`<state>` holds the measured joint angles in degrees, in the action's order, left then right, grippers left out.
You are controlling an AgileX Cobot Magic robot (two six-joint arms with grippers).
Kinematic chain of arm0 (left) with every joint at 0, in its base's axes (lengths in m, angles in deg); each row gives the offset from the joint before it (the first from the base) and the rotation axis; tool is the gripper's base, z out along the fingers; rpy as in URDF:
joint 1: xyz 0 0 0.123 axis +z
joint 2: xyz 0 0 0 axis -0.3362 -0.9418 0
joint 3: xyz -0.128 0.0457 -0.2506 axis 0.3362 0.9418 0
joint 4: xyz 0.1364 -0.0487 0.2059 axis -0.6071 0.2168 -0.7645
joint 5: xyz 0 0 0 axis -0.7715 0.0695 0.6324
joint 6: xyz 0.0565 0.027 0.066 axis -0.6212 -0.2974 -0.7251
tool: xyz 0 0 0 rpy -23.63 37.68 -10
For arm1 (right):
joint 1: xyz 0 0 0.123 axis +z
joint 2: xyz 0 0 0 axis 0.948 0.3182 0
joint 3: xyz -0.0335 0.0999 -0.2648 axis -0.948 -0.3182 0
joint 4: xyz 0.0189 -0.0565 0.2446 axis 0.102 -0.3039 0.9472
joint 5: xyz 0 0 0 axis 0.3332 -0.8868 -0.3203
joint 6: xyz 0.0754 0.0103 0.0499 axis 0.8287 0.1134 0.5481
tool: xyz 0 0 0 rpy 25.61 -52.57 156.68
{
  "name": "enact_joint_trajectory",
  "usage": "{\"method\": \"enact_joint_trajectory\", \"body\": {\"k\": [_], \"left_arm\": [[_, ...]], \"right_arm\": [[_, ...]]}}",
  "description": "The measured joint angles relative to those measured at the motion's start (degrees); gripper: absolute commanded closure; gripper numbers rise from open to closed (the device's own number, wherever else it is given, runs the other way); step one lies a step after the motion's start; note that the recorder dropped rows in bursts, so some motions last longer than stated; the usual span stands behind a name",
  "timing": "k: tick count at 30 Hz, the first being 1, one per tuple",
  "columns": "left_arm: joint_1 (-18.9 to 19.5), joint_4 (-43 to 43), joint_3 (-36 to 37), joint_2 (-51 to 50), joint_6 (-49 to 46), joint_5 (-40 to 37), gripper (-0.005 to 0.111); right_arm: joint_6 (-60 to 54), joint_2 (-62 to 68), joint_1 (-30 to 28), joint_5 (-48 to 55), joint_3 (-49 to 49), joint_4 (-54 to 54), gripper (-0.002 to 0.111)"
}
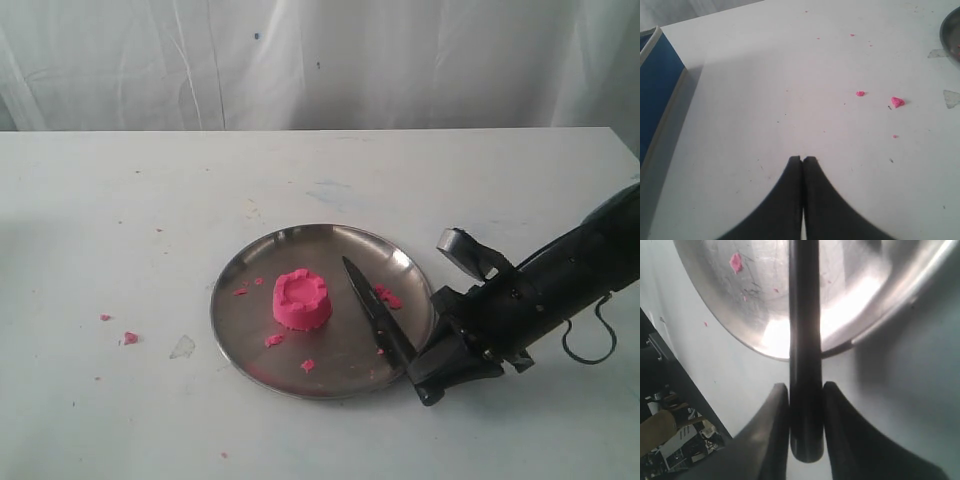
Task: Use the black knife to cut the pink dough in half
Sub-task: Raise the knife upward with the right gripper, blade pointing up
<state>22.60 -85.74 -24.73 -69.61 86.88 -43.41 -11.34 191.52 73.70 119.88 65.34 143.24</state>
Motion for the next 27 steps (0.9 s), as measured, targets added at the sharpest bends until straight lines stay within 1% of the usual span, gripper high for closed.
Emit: {"method": "enact_joint_trajectory", "body": {"k": [15,21,27], "left_arm": [[0.0,0.0,0.0,0.0,0.0,0.0,0.107],[0.0,0.0,0.0,0.0,0.0,0.0,0.107],[0.0,0.0,0.0,0.0,0.0,0.0,0.107]], "right_arm": [[-1.0,-1.1,0.0,1.0,1.6,0.3,0.108],[-1.7,-9.9,0.0,3.5,2.2,5.2,0.108],[-2.0,-25.6,0.1,3.8,2.3,6.0,0.108]]}}
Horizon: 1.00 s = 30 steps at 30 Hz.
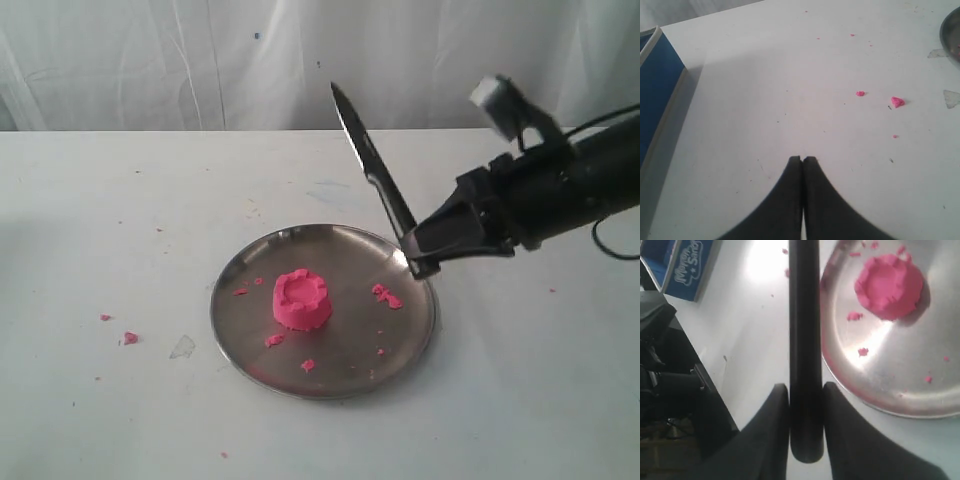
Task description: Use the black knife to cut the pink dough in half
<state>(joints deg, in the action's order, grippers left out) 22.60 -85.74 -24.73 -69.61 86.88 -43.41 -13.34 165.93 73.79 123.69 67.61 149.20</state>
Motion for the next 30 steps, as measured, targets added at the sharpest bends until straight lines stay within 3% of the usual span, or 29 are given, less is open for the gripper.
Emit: {"method": "enact_joint_trajectory", "body": {"k": [7,14,25,30], "left_arm": [[0.0,0.0,0.0,0.0,0.0,0.0,0.107],[0.0,-2.8,0.0,0.0,0.0,0.0,0.107],[0.0,-15.2,0.0,0.0,-7.5,0.0,0.107],[0.0,-14.9,0.1,0.0,-7.8,3.3,0.107]], "right_arm": [[-0.3,-21.7,2.3,-7.9,-0.6,-3.0,0.108],[-0.4,-34.6,2.6,-14.3,-4.0,-7.2,0.108],[-0.4,-38.1,2.7,-18.4,-7.7,-7.7,0.108],[-0.1,-38.1,2.7,-19.7,-8.6,-7.7,0.108]]}}
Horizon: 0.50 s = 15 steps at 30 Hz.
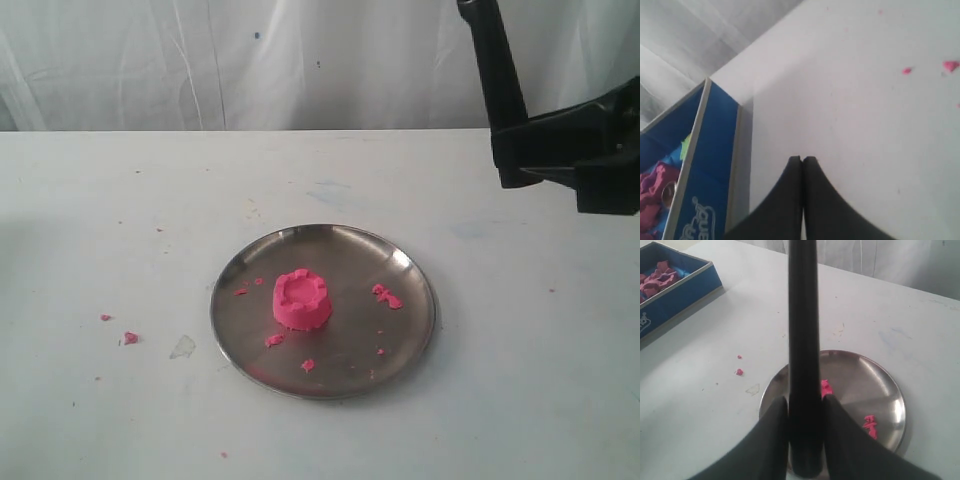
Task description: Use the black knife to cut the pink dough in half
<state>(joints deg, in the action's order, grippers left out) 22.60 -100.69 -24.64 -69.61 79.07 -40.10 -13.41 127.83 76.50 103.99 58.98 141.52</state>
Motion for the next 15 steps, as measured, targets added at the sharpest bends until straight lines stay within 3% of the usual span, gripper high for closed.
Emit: {"method": "enact_joint_trajectory", "body": {"k": [1,3,5,6,8,10,13,15], "left_arm": [[0.0,1.6,0.0,0.0,0.8,2.7,0.107],[0.0,6.0,0.1,0.1,5.4,15.5,0.107],[0.0,7.4,0.2,0.1,11.2,35.8,0.107],[0.0,7.5,0.0,0.3,14.7,51.1,0.107],[0.0,7.5,-4.6,0.3,18.4,60.8,0.107],[0.0,7.2,-11.9,0.3,19.9,58.1,0.107],[0.0,0.8,-21.3,-3.0,20.0,43.1,0.107],[0.0,-2.0,-21.8,-9.9,23.7,35.2,0.107]], "right_arm": [[0.1,0.0,0.0,-0.3,-0.1,0.0,0.108],[0.2,0.0,0.0,-1.1,-0.5,0.0,0.108],[0.4,0.0,0.0,-1.6,-0.5,0.0,0.108],[0.5,0.0,0.0,-1.9,-0.5,0.0,0.108],[0.6,0.0,0.0,-2.3,-0.5,0.0,0.108],[0.6,0.0,0.0,-3.0,-0.5,0.0,0.108],[0.6,0.0,0.0,-4.3,-0.5,0.0,0.108],[0.6,0.0,0.0,-4.5,-0.5,0.0,0.108]]}}
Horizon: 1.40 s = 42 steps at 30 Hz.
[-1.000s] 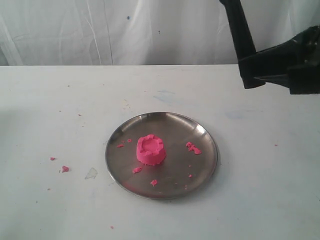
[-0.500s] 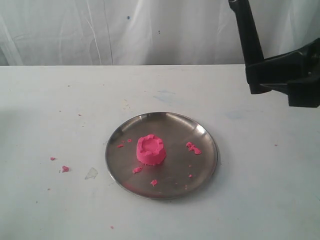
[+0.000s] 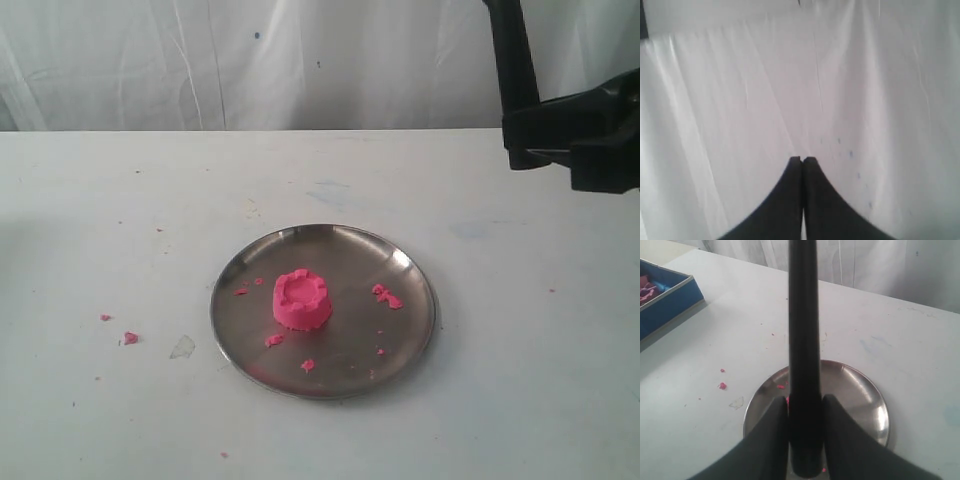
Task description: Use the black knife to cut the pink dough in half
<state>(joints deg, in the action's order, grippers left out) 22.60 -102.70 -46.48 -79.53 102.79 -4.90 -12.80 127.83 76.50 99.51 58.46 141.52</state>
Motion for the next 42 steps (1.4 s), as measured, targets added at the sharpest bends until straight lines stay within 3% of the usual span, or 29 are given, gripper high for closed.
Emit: {"method": "enact_joint_trajectory", "body": {"k": [2,6,10,14,23,28,34,42], "left_arm": [[0.0,-0.6,2.7,-7.3,3.5,-2.6,0.107],[0.0,-4.6,4.7,-16.2,5.5,7.1,0.107],[0.0,-12.2,3.5,-20.5,10.0,8.5,0.107],[0.0,-13.6,0.1,-26.0,14.2,-2.9,0.107],[-1.2,-5.8,-11.6,-49.6,21.7,-33.8,0.107],[-7.5,5.3,-16.0,-62.3,11.3,-41.0,0.107],[-16.2,26.8,-24.5,-73.6,-14.8,-45.9,0.107],[-18.2,40.5,-34.5,-77.3,-19.7,-44.7,0.107]], "right_arm": [[0.0,0.0,0.0,-0.1,0.0,0.0,0.108],[0.0,0.0,0.0,-0.1,0.0,0.0,0.108],[0.0,0.0,0.0,-0.1,0.0,0.0,0.108],[0.0,0.0,0.0,0.1,0.0,0.0,0.108],[0.0,0.0,0.0,0.6,0.0,0.0,0.108],[0.0,0.0,0.0,0.6,0.0,0.0,0.108],[0.0,0.0,0.0,-1.2,-1.2,-1.4,0.108],[0.0,0.0,0.0,-9.6,-7.2,-1.9,0.108]]}}
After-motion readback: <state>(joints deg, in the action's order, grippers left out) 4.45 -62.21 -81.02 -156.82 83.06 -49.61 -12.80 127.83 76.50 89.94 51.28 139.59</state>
